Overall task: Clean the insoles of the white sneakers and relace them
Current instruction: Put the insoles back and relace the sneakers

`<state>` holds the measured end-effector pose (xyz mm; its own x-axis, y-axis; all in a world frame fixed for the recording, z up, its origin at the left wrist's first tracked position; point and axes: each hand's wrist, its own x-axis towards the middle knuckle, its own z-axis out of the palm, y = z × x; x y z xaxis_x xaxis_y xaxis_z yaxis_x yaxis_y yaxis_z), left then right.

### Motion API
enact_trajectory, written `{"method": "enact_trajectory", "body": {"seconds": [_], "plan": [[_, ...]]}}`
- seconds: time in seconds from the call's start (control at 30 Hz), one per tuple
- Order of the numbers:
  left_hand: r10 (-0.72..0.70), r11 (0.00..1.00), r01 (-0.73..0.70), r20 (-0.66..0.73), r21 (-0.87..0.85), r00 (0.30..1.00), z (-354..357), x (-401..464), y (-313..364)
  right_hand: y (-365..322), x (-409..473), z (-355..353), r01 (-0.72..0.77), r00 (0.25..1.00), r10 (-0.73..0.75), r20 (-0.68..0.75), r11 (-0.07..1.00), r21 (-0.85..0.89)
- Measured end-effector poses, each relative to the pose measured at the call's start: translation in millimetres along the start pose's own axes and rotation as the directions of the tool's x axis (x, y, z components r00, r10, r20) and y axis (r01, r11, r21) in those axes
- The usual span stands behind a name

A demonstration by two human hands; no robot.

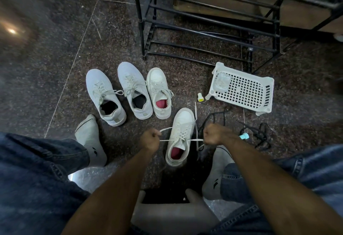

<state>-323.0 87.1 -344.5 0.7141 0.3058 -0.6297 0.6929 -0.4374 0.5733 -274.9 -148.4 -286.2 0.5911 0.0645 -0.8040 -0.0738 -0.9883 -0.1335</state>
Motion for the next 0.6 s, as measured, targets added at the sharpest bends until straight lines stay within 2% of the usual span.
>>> {"method": "enact_trajectory", "body": {"seconds": [0.03,0.07,0.13,0.2,0.27,0.37,0.47,0.53,0.6], "plan": [[0.077,0.986,-0.092,0.107,0.138,0.991,-2,-2,0,-2,1,-2,0.013,1.0,-0.013,0.002,0.997,0.07],[0.095,0.961,-0.146,0.22,0.233,0.971,-5,-4,1,-4,2,-4,0.026,1.0,-0.026,0.0,0.991,0.13],[0.036,0.913,-0.191,0.397,0.36,0.917,-12,-7,7,-8,1,-9,0.059,0.998,-0.06,0.0,0.977,0.205],[-0.031,0.875,-0.214,0.492,0.434,0.87,-19,-9,16,-11,-2,-12,0.08,0.996,-0.086,0.017,0.967,0.241],[-0.041,0.862,-0.254,0.559,0.439,0.828,-27,-11,23,-11,-3,-13,0.088,0.994,-0.102,0.043,0.964,0.252],[0.081,0.909,-0.308,0.606,0.281,0.791,-36,-11,37,-10,-4,-14,0.086,0.988,-0.118,0.096,0.955,0.283],[0.261,0.962,-0.268,0.437,-0.047,0.861,-41,-11,61,-13,-9,-21,0.102,0.985,-0.141,0.097,0.94,0.324],[0.294,0.951,-0.237,0.346,-0.196,0.891,-44,-12,82,-18,-16,-29,0.138,0.981,-0.177,0.083,0.928,0.345],[0.312,0.929,-0.208,0.344,-0.306,0.886,-46,-19,99,-23,-24,-39,0.183,0.973,-0.222,0.062,0.907,0.38]]}}
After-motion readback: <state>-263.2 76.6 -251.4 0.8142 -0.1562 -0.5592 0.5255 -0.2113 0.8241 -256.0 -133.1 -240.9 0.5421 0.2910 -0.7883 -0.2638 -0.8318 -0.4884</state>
